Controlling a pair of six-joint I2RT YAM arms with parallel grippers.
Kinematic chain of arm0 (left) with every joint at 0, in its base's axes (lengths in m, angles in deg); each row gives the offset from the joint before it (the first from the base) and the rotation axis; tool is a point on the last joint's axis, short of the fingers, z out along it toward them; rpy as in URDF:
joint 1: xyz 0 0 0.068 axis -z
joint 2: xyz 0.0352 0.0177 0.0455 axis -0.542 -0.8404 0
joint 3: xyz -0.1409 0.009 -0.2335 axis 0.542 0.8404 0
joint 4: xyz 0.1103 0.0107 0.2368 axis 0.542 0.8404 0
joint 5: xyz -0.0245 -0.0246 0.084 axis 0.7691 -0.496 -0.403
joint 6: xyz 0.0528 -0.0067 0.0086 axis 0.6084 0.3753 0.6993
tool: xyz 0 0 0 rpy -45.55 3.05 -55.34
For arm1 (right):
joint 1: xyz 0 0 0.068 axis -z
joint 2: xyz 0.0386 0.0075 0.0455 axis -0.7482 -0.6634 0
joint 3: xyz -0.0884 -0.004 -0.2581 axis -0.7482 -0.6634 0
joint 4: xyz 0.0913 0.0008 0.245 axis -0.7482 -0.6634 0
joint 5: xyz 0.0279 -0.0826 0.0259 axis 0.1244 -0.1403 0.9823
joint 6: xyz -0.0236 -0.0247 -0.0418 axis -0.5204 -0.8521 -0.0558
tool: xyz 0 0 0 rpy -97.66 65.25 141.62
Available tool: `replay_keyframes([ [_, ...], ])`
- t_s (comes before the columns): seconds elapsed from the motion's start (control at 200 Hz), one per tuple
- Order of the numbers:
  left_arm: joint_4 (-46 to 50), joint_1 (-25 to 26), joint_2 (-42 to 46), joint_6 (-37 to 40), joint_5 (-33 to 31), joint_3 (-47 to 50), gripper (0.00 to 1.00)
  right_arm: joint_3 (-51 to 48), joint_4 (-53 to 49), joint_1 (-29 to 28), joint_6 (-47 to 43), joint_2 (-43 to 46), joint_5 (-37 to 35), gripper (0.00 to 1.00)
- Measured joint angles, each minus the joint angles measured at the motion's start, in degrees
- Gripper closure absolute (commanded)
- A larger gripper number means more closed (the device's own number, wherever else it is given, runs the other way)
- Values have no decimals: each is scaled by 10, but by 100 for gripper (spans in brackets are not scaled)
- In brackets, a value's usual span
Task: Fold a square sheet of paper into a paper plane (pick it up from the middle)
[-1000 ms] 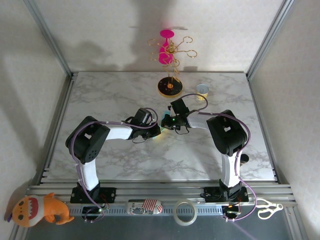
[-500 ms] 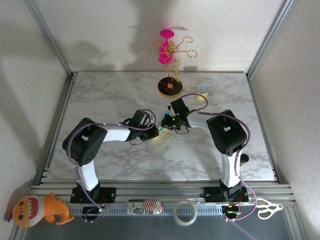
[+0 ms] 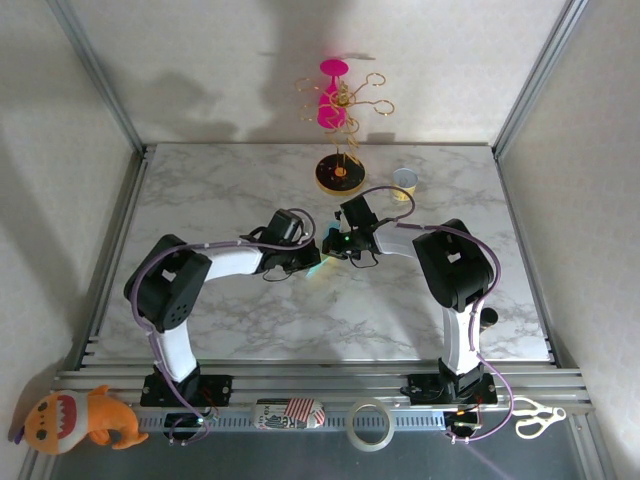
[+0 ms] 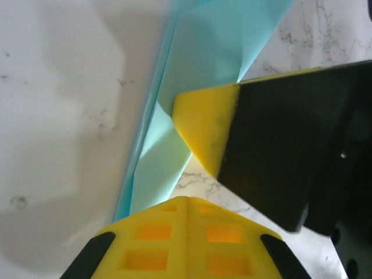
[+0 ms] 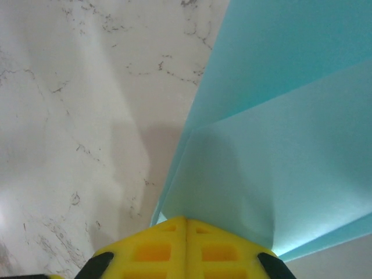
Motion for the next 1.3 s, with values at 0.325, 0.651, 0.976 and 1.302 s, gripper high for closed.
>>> replay_keyframes([
  [0.325, 6, 0, -24, 22, 3, 1, 100, 6, -8, 0, -2, -2, 1, 93],
  [0.651, 14, 1, -19, 71, 6, 7, 100, 13, -19, 0, -4, -5, 2, 92],
  [0.976, 43, 4, 3, 116, 0, 24, 100, 16, -21, 0, -4, -7, 2, 92],
  [1.302, 70, 9, 46, 129, -8, 66, 100, 17, -21, 0, -4, -9, 7, 92],
])
